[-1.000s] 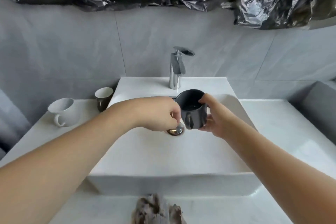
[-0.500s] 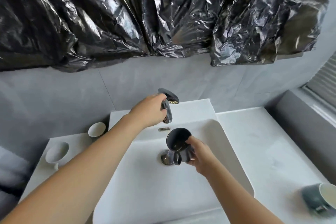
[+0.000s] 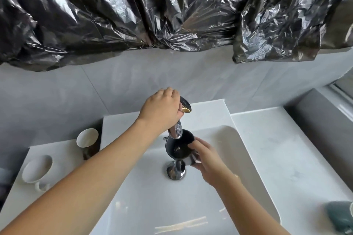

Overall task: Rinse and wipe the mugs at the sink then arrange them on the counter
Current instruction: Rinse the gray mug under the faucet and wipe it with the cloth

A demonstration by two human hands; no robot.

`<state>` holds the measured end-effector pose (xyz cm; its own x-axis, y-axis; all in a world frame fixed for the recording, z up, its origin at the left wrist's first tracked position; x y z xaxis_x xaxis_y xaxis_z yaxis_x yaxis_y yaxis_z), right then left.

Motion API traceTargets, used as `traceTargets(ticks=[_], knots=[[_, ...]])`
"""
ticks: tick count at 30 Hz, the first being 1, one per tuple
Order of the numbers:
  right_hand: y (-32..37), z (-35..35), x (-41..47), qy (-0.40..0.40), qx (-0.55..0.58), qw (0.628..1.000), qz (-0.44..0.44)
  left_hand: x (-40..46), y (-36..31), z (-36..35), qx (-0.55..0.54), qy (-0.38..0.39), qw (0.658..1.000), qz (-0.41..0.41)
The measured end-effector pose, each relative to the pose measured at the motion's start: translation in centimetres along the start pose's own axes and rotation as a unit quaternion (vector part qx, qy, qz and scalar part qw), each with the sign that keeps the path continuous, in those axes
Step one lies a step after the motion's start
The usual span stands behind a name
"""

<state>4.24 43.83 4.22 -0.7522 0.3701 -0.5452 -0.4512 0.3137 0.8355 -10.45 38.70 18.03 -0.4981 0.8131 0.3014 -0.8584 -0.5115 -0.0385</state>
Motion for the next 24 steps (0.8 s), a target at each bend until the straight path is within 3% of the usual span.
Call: traceTargets(ticks=[8,11,14,16,18,21,22,24], knots=[[0.3,0.3,1.1,-0.007,0.007,0.999,0.042,0.7,1.6,0.5,-0.14,-0.012,0.989,0.049],[0.4,0.3,1.0,-0.024,0.039,0.997,0.057,0.3,2.5,0.2,-0.258,0.003,0.962,0.084],[0.5,0.2,1.0,-0.038,0.06,0.995,0.072,-2.7,4.8,-0.7,-0.434,-0.049,0.867,0.241],[0.5,0.3,0.9,-0.052,0.067,0.993,0.081,-5.8,5.7,-2.7,-0.46,-0.071,0.82,0.334],[0.4,0.4,0.8,-0.069,0.076,0.991,0.09,-8.6,5.0,-6.8,-0.5,0.044,0.77,0.395],[-0.1,0.4,0.6,-0.086,0.092,0.986,0.106,-12.3,1.6,-11.3,-0.592,0.267,0.638,0.413],[-0.3,0.5,0.6,-0.092,0.095,0.985,0.109,-13.1,0.8,-12.0,-0.606,0.296,0.616,0.407],[-0.6,0.6,0.7,-0.098,0.095,0.984,0.111,-13.4,-0.1,-12.4,-0.63,0.284,0.601,0.401]])
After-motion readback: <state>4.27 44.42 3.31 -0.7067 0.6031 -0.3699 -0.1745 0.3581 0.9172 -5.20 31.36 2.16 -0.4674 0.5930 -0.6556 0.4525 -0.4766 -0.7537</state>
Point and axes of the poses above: each hand's wrist, its own x-axis towards the middle knuckle, its own z-axis out of the back of the hand, y = z × x, the point moved 6 cm from there along x, towards the middle knuckle, and after that the axes turned 11 degrees about -x, right-handed, at the moved point
